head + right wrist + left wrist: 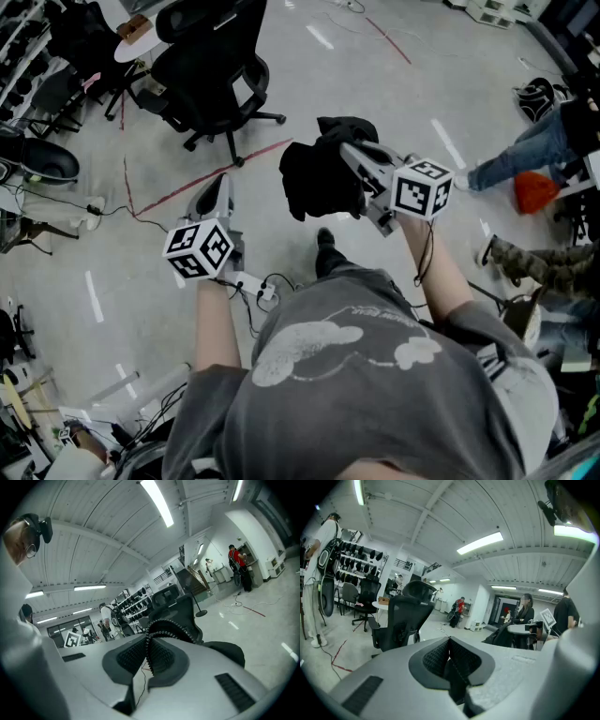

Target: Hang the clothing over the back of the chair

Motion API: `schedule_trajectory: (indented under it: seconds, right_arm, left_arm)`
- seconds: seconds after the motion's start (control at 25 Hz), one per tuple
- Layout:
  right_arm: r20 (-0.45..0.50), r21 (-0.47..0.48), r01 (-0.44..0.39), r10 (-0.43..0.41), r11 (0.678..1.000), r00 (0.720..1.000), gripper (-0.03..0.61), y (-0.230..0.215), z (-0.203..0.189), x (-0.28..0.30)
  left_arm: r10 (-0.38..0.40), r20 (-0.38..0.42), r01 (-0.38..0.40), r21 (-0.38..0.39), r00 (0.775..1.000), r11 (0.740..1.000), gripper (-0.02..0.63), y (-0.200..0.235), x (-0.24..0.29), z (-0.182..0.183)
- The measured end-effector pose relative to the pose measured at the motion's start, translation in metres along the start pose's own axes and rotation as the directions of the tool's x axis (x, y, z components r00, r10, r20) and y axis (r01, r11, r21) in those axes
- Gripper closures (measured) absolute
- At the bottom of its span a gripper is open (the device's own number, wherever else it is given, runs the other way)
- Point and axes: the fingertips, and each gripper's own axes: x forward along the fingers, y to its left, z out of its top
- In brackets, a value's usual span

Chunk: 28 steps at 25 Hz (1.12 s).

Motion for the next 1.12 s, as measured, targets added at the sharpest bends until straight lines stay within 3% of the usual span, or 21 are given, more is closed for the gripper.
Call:
schedule_trajectory:
  seconds: [0.64, 0.88, 1.12]
  right_arm:
    - [-0.087, 0.032, -0.02, 0.023, 0.999, 0.996, 0.581, 0.015, -0.057, 0.007]
    - [-0.093, 0.022, -0.01, 0.012, 1.0, 0.996, 0.581, 0.018, -0.063, 0.011]
    - [-0.053, 0.03, 0.004, -0.002, 1.0, 0.999, 0.58, 0.006, -0.043, 0.017]
  left_arm:
    - [0.016, -0.028, -0.018, -0.063, 0.999, 0.998, 0.611, 0.01, -0.032, -0.043]
    - [-0.005, -0.014, 0.004, -0.077, 1.0, 0.997, 0.611, 0.018, -0.033, -0.042]
    - [-0.017, 0.005, 0.018, -0.072, 1.0, 0.997, 0.611, 0.028, -0.017, -0.027]
